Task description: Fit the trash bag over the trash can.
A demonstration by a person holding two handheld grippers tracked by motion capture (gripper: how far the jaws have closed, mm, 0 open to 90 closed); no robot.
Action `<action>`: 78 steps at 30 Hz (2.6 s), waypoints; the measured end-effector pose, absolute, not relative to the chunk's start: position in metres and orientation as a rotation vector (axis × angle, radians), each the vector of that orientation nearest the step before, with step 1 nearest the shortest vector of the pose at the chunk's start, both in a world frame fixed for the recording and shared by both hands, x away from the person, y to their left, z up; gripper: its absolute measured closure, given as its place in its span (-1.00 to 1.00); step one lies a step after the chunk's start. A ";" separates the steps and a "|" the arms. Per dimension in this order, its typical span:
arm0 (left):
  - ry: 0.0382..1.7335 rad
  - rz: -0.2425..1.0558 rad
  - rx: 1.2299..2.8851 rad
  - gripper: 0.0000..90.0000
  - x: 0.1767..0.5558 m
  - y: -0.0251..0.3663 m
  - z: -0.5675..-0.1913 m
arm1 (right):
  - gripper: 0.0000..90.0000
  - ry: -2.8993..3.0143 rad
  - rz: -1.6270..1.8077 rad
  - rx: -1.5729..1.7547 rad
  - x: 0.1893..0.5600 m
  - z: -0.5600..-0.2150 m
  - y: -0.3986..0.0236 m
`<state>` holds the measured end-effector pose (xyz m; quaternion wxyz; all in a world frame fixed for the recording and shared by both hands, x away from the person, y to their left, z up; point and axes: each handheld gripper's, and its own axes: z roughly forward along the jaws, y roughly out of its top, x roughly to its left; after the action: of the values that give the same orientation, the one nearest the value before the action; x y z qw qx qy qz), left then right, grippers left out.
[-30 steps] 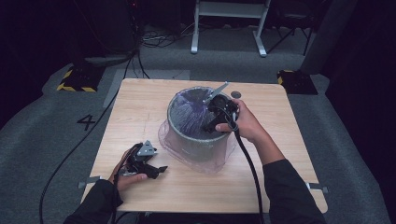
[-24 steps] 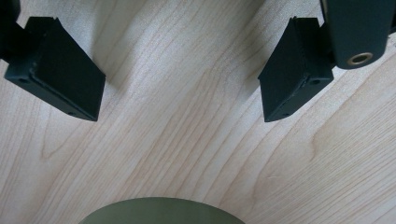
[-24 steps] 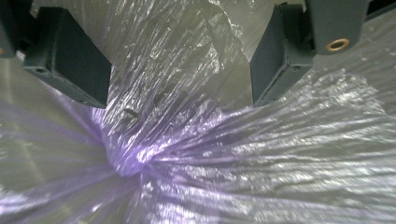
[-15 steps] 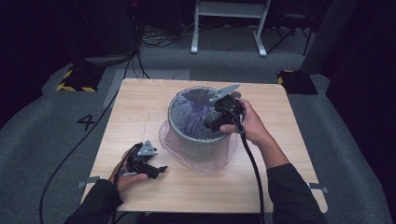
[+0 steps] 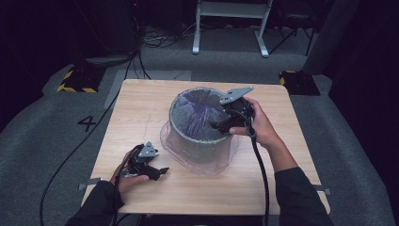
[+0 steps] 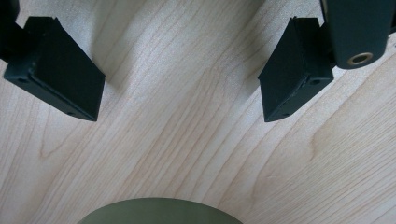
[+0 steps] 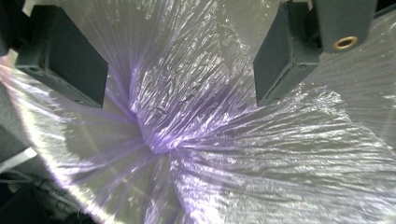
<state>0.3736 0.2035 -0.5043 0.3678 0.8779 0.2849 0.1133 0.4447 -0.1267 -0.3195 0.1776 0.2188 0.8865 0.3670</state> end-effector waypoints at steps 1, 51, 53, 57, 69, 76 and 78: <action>0.732 0.291 2.255 -0.70 0.374 0.204 -0.504 | -0.60 2.500 1.058 0.620 0.444 -0.319 -0.128; 0.744 0.297 2.253 -0.70 0.374 0.204 -0.504 | -0.60 2.279 1.183 0.657 0.418 -0.304 -0.180; 0.743 0.297 2.254 -0.70 0.374 0.204 -0.504 | -0.60 2.276 1.170 0.660 0.417 -0.305 -0.181; 0.743 0.297 2.253 -0.70 0.374 0.204 -0.504 | -0.59 2.254 1.170 0.673 0.415 -0.304 -0.185; 0.743 0.297 2.254 -0.70 0.374 0.204 -0.504 | -0.58 2.248 1.137 0.680 0.407 -0.308 -0.196; 0.743 0.297 2.253 -0.70 0.374 0.204 -0.504 | -0.58 2.243 1.126 0.688 0.402 -0.313 -0.201; 0.744 0.297 2.253 -0.70 0.374 0.204 -0.504 | -0.58 2.245 1.117 0.685 0.401 -0.315 -0.203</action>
<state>0.3737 0.2036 -0.5042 0.3664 0.8767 0.2893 0.1157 0.4008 -0.2029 -0.3146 0.2677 0.2540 0.8321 0.4141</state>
